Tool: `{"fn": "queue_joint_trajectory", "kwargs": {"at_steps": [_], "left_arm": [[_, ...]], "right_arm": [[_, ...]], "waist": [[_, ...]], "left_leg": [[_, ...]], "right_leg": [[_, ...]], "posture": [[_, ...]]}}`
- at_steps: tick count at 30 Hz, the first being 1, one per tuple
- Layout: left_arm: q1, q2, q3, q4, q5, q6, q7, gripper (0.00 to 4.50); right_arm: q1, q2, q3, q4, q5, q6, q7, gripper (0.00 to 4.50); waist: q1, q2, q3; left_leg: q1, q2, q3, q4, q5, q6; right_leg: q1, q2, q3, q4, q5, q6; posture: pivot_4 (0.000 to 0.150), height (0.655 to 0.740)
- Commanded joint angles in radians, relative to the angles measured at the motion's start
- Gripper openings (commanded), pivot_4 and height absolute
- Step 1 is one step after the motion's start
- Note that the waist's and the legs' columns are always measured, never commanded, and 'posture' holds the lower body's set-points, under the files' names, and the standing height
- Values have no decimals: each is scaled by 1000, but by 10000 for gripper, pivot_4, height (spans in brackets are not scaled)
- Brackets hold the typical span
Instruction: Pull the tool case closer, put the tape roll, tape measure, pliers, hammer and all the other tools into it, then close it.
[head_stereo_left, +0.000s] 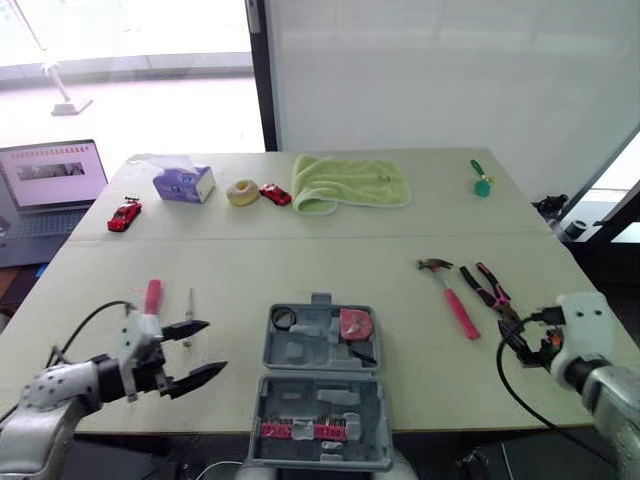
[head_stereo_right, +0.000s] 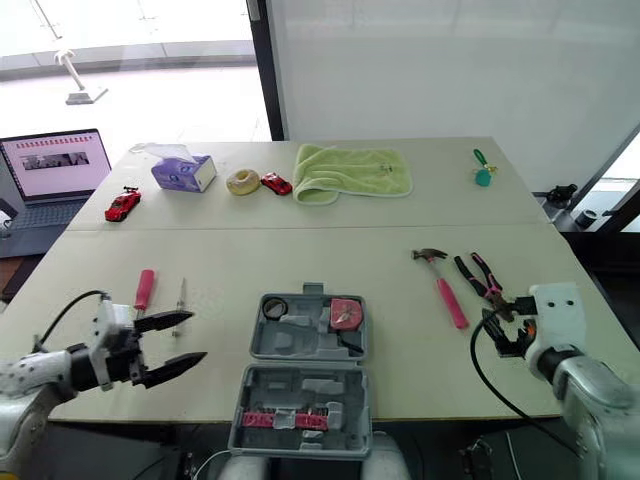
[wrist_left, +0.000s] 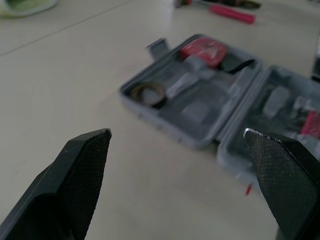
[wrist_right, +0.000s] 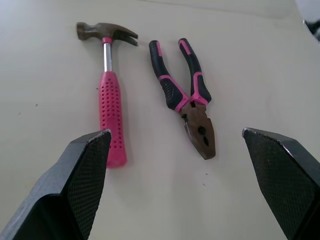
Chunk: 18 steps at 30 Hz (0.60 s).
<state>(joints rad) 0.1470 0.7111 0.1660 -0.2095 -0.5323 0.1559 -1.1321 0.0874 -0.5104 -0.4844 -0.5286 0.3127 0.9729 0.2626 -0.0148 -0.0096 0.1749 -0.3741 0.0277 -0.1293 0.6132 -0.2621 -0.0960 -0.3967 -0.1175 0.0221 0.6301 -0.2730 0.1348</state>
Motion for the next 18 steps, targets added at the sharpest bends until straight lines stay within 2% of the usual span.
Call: {"fn": "queue_joint_trajectory", "kwargs": {"at_steps": [1, 9, 13, 18], "left_arm": [[-7, 12, -28, -126, -43, 60, 1, 45000], [-62, -11, -101, -279, -69, 142, 44, 45000], [-73, -19, -127, -304, -66, 154, 56, 45000], [-82, -28, -137, -305, -53, 146, 73, 45000]], "right_arm": [[-75, -61, -12, 89, -24, 102, -32, 44351], [-251, -275, 104, 427, -37, 101, 91, 44351], [-381, -332, 203, 592, -37, 92, 179, 44351], [-515, -345, 311, 728, -53, 73, 246, 44351]], "waist": [[0, 1, 1], [-2, 5, 3], [-14, 6, 4], [-23, 7, 5]], "left_leg": [[0, 0, 0, 0, 0, 0], [0, 0, 0, 1, 0, 1], [0, 0, 0, 1, 0, 1], [0, 0, 0, 1, 0, 1]], "right_leg": [[0, 0, 0, 0, 0, 0], [0, 0, 0, 0, 0, 0], [0, 1, 0, 0, 0, 0], [0, 1, 0, 0, 0, 1]], "posture": [[1500, 7400], [1500, 7400], [1500, 7400], [1500, 7400]]}}
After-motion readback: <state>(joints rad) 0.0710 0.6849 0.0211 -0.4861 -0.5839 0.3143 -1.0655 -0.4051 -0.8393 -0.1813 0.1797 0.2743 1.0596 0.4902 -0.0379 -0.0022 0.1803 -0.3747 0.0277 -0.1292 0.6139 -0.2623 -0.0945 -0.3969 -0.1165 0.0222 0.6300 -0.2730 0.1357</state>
